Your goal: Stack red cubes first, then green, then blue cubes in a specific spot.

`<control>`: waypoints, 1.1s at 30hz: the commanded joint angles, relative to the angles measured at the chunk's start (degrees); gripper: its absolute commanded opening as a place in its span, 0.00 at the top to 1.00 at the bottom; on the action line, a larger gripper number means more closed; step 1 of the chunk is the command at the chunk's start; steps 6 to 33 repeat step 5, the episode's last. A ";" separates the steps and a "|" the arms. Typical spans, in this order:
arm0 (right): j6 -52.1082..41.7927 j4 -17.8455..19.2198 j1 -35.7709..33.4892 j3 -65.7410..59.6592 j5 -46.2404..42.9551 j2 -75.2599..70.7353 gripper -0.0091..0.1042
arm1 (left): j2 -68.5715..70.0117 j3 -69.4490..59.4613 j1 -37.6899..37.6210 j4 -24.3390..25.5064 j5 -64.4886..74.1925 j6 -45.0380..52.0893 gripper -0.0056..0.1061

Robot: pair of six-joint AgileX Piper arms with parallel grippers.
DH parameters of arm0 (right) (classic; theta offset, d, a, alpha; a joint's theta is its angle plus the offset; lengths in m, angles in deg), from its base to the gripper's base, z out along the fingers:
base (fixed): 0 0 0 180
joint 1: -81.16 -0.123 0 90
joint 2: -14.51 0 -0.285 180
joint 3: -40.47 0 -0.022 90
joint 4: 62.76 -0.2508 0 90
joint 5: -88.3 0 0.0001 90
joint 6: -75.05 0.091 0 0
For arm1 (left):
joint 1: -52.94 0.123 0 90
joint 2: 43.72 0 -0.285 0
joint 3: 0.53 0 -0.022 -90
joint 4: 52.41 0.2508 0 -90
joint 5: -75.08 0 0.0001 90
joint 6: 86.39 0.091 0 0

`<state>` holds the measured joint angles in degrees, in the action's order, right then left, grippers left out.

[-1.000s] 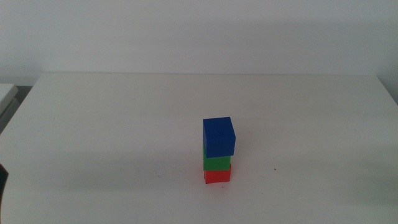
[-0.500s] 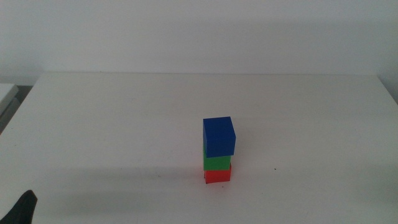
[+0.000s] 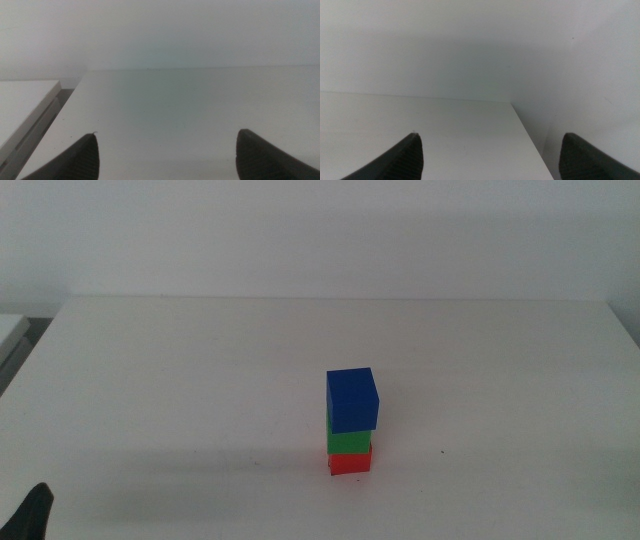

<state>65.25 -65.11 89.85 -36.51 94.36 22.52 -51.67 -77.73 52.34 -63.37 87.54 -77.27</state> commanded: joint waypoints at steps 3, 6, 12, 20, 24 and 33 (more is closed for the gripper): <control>-0.27 0.67 0.42 -0.24 0.01 -0.22 0.16 | 0.17 -0.02 0.01 -0.12 -1.01 0.09 0.11; -0.27 0.67 0.42 -0.24 0.01 -0.22 0.16 | 0.17 -0.02 0.01 -0.11 -1.15 0.09 0.11; -0.27 0.67 0.42 -0.24 0.01 -0.22 0.16 | 0.17 -0.02 0.01 -0.11 -1.15 0.09 0.11; -0.27 0.67 0.42 -0.24 0.01 -0.22 0.16 | 0.17 -0.02 0.01 -0.11 -1.15 0.09 0.11; -0.27 0.67 0.42 -0.24 0.01 -0.22 0.16 | 0.17 -0.02 0.01 -0.11 -1.15 0.09 0.11; -0.27 0.67 0.42 -0.24 0.01 -0.22 0.16 | 0.17 -0.02 0.01 -0.11 -1.15 0.09 0.11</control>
